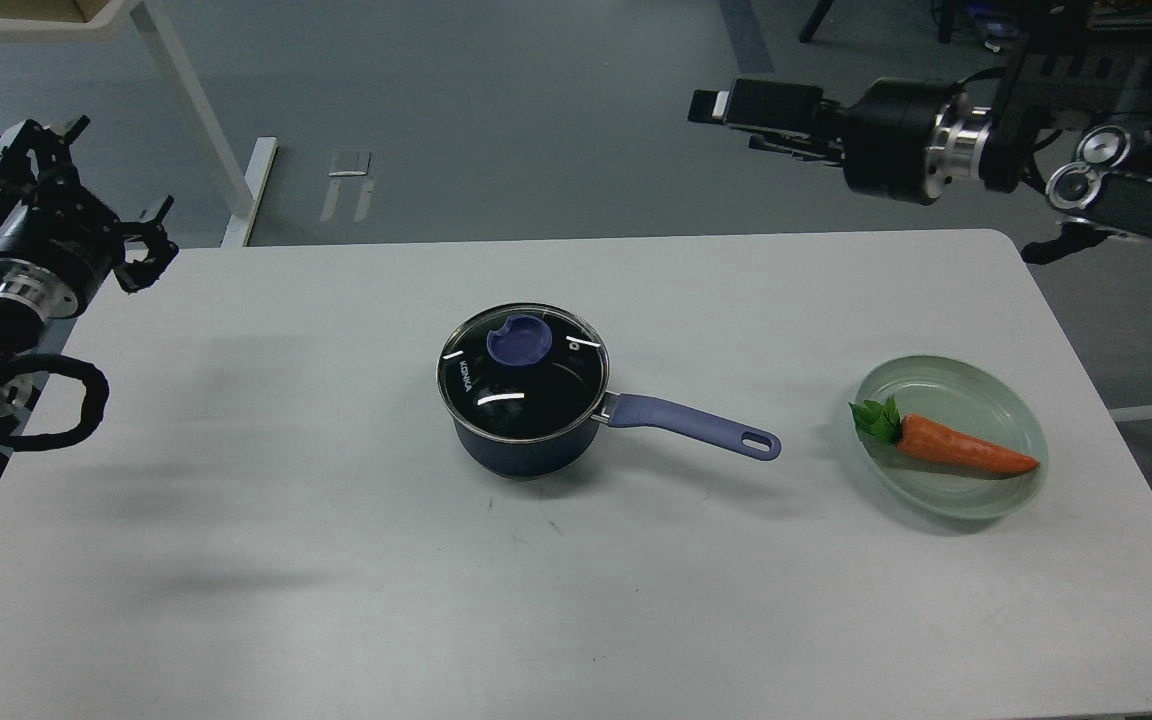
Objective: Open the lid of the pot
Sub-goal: 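Reach the right gripper to the purple pot handle and grasp it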
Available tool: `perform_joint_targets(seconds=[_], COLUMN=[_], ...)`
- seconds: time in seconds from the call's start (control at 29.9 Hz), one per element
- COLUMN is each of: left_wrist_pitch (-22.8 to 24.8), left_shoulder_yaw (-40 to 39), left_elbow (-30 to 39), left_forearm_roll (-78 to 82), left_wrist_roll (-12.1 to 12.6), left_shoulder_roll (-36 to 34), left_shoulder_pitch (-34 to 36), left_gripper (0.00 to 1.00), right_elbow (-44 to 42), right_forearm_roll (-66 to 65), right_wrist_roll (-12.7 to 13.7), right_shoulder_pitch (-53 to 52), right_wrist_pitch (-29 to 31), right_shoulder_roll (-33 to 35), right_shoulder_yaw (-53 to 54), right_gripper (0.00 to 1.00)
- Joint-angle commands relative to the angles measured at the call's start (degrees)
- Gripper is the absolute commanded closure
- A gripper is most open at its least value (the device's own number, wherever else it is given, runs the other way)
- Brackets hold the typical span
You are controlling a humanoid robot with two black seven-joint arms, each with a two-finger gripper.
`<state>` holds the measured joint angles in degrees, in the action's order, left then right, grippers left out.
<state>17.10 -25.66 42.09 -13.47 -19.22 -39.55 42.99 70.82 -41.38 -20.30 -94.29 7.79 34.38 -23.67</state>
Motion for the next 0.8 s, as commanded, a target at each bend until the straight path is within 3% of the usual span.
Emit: perform_joint_targets(seconds=[0.0,0.17,0.4,0.64,0.77], left_wrist_pitch=[0.0,0.1,0.1,0.8,1.0], left_shoulder_yaw=[0.1,0.1,0.1,0.1,0.1], left_elbow=[0.0,0.0,0.0,0.0,0.0], left_forearm_roll=[0.2,0.2,0.2,0.2,0.3], left_wrist_roll=[0.0,-0.1,-0.1,-0.2,-0.1], left_shoulder_roll=[-0.4,-1.3,-1.1,-0.7,-0.8], left_shoulder_pitch=[0.0,-0.4,-0.7,-0.7,-0.8], left_gripper=[0.01,0.01,0.01,0.01,0.01], right_elbow=[1.1,1.1,0.0,-0.9,-1.7], right_forearm_roll=[-10.9,-24.2,-29.5,-32.8,-32.7], right_wrist_roll=[-0.7,-1.5,-1.8,-1.5,-1.1], right_shoulder_pitch=[-2.3,-3.0,-1.4,-0.4,1.1], right_wrist_pitch=[-1.9,-4.7,-9.8,-9.5,-9.4], right_shoulder_roll=[-5.8,-12.2,-19.8,-20.5,-20.4], right_shoulder_yaw=[-6.0,-14.0,-23.3,-24.7,-25.8], right_gripper=[0.01,0.04,0.09,0.25,0.28])
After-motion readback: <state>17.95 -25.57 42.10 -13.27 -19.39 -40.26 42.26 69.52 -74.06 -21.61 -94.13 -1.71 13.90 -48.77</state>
